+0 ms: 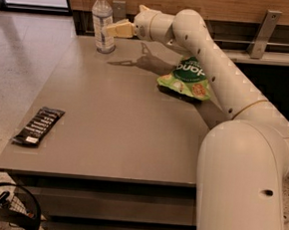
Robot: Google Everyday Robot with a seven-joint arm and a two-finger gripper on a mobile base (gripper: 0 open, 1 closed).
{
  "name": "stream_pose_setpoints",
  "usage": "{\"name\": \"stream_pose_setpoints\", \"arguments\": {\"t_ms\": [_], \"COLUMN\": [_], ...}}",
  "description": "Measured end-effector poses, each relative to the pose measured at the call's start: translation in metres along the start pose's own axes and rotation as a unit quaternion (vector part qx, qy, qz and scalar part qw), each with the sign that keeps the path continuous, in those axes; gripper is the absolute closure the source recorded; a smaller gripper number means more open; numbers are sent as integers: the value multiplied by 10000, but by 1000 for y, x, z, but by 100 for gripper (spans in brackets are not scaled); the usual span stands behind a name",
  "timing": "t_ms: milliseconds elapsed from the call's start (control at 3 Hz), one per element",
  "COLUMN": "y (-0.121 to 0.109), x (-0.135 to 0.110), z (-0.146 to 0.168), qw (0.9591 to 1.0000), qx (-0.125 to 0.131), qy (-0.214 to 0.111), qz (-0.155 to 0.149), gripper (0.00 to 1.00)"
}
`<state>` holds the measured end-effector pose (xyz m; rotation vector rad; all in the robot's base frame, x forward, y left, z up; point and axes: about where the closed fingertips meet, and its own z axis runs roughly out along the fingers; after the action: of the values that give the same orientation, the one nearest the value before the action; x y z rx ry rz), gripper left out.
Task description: Move blue plastic bottle near rxbar chocolate
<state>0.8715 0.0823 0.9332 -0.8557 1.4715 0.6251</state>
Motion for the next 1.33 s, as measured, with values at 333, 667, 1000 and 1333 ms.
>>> {"name": "stream_pose_setpoints", "arguments": {"t_ms": [333,667,1000,1333], "y": [6,11,15,22], "x": [-5,-10,-12,-11], "z": [22,35,45,59], "qw": [9997,9992,9987,9976], "qx": [-180,-282,-358,-500], "qy": [-160,-257,-314,-372], "qz": [57,119,194,317], "gripper": [0,0,0,12]}}
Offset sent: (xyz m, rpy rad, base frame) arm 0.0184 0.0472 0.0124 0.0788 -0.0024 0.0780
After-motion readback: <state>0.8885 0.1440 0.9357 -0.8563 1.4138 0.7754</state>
